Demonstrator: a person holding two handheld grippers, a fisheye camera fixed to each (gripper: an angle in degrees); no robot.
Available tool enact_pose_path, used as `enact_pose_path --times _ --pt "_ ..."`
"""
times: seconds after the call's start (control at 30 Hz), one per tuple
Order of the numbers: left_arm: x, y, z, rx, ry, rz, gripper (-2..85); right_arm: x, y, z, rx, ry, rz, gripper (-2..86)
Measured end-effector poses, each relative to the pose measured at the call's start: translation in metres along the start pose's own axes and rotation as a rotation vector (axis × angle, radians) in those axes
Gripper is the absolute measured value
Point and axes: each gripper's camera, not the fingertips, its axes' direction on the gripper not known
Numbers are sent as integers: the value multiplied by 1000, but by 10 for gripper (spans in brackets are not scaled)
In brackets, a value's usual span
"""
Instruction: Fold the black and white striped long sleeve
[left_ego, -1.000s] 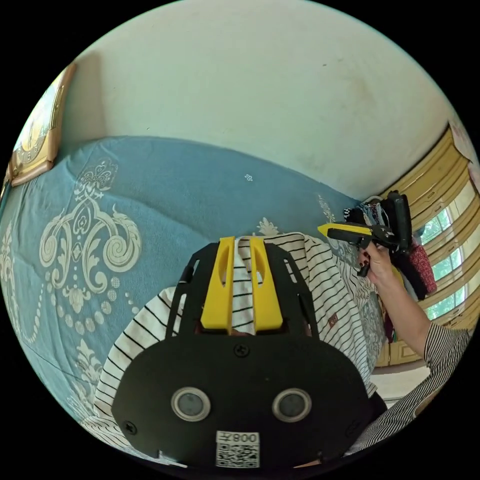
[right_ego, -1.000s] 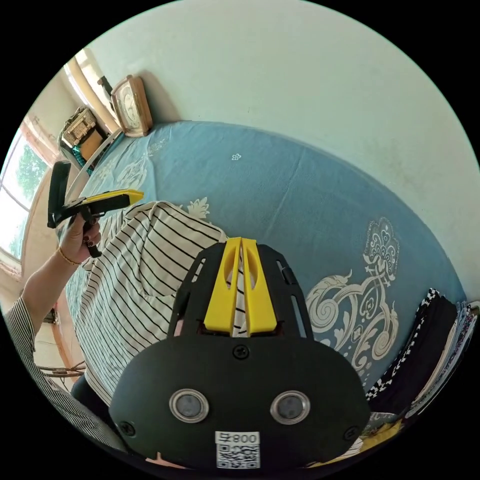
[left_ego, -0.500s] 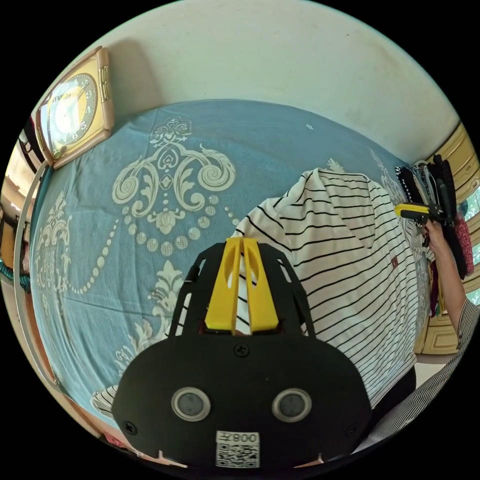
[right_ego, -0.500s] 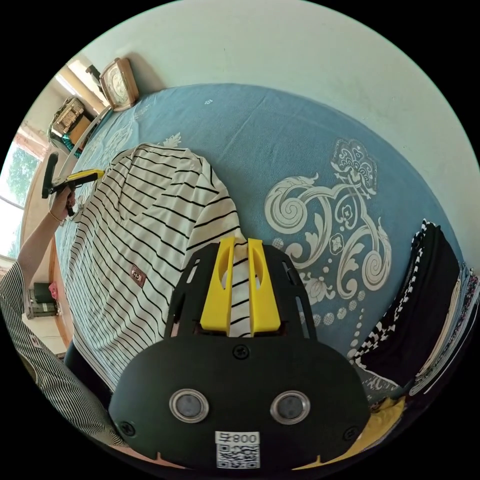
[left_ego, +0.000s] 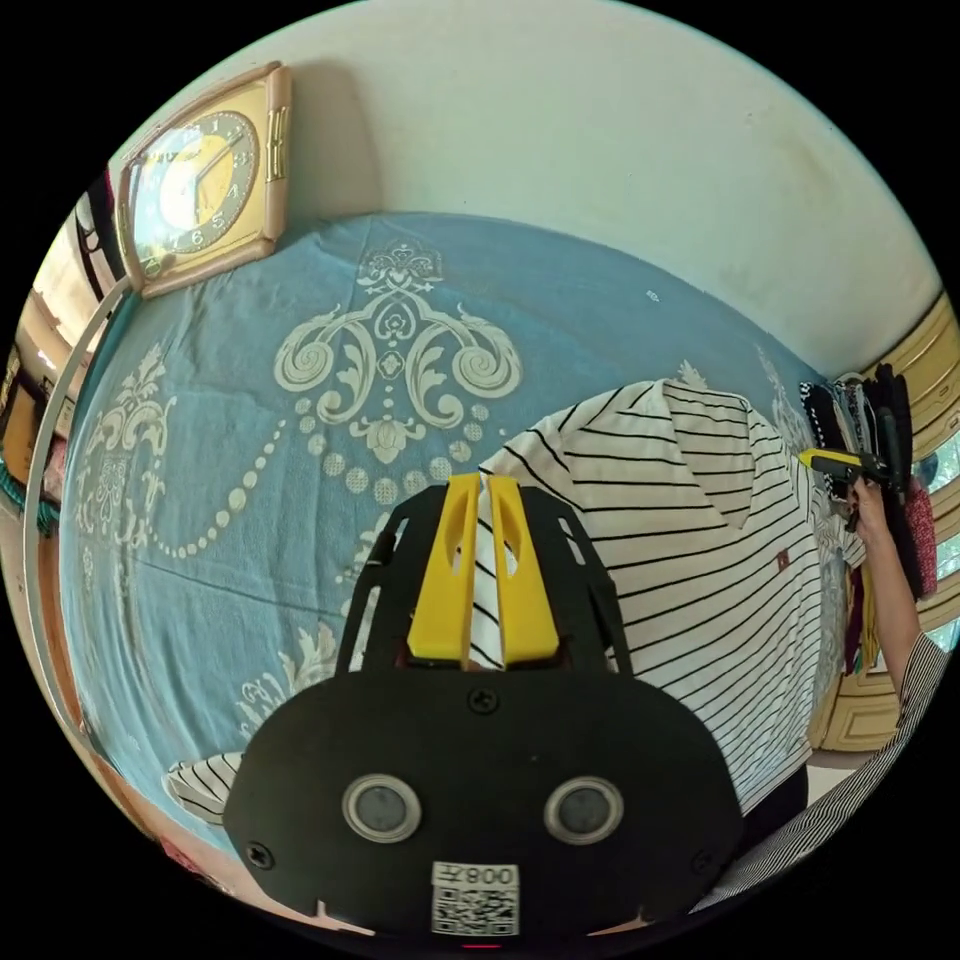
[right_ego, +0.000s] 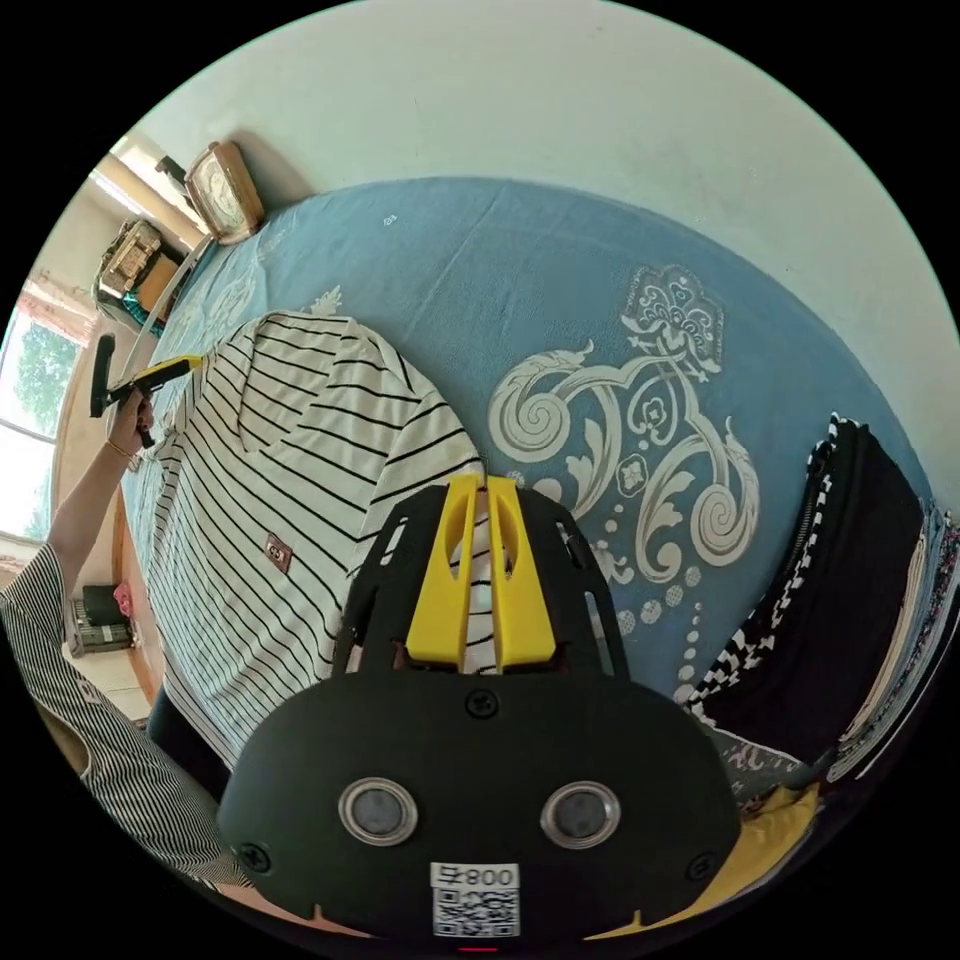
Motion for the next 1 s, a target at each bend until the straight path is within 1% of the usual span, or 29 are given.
enact_pose_path --times 0.07,0.1,0.2,0.27,0.3,0.37,0.4,0.47,0.53,0.6,0.7,0.77,0.8,0.83,0.9,0.97,1.0 --pt "1 8 -20 49 3 -11 31 4 17 -12 46 52 7 21" --pt "2 16 -32 65 45 -12 38 6 31 -21 73 69 20 26" --pt "9 41 -55 78 147 -11 60 6 76 -36 101 14 15 54" --pt "16 58 -61 58 180 -15 65 -1 107 -35 96 -35 1 57" --pt "22 68 -62 37 182 -9 64 -8 127 -32 81 -43 -9 54" --pt "29 80 -59 -4 124 -22 55 -18 154 -22 62 -46 -16 45" --pt "34 85 -52 -50 79 -15 46 -22 168 -10 22 -34 -12 40" --pt "37 90 -54 -21 74 -20 35 -22 184 12 -50 -14 5 33" --pt "40 86 -63 -45 110 -74 25 -17 204 15 -17 -49 50 26" --pt "54 84 -80 0 92 -59 19 -18 216 11 -11 -75 64 22" --pt "84 84 -95 17 76 -2 11 -31 248 0 69 -1 91 11" --pt "98 83 -86 -49 87 17 7 -35 268 12 59 22 106 8" --pt "107 81 -75 -132 79 47 6 -37 279 27 19 28 121 7" --pt "113 81 -79 -103 67 28 4 -39 294 24 93 13 140 7" --pt "122 75 -91 -85 75 -8 3 -42 310 24 72 -3 164 8" --pt "141 71 -109 -8 71 11 3 -46 335 17 117 9 196 12" --pt "158 66 -118 18 79 55 3 -48 357 10 158 22 238 16"
